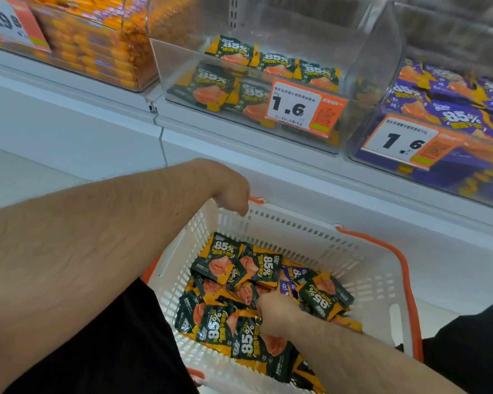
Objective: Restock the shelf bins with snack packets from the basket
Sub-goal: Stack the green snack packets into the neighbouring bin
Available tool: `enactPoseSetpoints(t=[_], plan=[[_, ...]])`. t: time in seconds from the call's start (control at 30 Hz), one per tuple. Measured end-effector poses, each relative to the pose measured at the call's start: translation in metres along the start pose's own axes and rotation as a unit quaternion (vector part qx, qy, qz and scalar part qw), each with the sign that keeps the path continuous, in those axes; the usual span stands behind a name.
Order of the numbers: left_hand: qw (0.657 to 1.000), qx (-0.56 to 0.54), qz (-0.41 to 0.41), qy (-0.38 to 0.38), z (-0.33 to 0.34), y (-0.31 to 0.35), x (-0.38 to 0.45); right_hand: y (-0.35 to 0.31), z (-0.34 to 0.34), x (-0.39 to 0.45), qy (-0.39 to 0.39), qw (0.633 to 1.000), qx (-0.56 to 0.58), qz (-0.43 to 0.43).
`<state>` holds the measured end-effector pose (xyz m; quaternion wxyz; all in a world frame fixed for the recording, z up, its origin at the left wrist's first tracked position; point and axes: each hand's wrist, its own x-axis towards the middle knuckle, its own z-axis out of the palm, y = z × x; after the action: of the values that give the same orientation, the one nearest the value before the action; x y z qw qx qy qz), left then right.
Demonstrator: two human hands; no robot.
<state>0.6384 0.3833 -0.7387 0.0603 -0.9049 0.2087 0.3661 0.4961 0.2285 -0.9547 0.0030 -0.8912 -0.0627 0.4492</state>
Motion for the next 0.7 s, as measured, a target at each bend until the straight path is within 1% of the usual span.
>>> enactPoseSetpoints(t=[0.07, 0.13, 0.23, 0.27, 0.33, 0.4, 0.47, 0.57, 0.63, 0.67, 0.7], plan=[[1.0, -0.011, 0.01, 0.004, 0.0, -0.002, 0.0, -0.004, 0.002, -0.002, 0.004, 1.0, -0.025, 0.0], [1.0, -0.017, 0.017, 0.001, 0.001, -0.002, -0.002, -0.005, 0.0, -0.002, 0.009, 1.0, -0.018, -0.01], [0.999, -0.032, 0.02, 0.008, -0.001, -0.006, -0.003, -0.004, -0.025, -0.004, 0.011, 0.998, 0.045, -0.05], [0.999, -0.037, 0.019, 0.016, -0.003, -0.008, -0.005, -0.003, -0.04, -0.007, 0.024, 0.995, 0.069, -0.069], [0.998, -0.048, 0.016, 0.034, -0.01, -0.013, -0.012, -0.002, -0.079, -0.018, 0.077, 0.985, 0.115, -0.103], [0.997, -0.058, 0.004, 0.058, -0.019, -0.021, -0.022, -0.003, -0.116, -0.034, 0.143, 0.966, 0.175, -0.123], [0.995, -0.068, -0.01, 0.071, -0.025, -0.03, -0.031, -0.005, -0.147, -0.05, 0.195, 0.94, 0.24, -0.142], [0.991, -0.107, -0.039, 0.067, -0.032, -0.045, -0.041, -0.007, -0.185, -0.071, 0.247, 0.9, 0.314, -0.174], [0.98, -0.181, -0.051, 0.062, -0.033, -0.054, -0.051, -0.011, -0.206, -0.085, 0.273, 0.884, 0.324, -0.199], [0.965, -0.25, -0.048, 0.063, -0.033, -0.061, -0.055, -0.014, -0.215, -0.093, 0.289, 0.873, 0.33, -0.214], [0.943, -0.324, -0.038, 0.069, -0.034, -0.068, -0.059, -0.018, -0.223, -0.101, 0.31, 0.858, 0.341, -0.229]])
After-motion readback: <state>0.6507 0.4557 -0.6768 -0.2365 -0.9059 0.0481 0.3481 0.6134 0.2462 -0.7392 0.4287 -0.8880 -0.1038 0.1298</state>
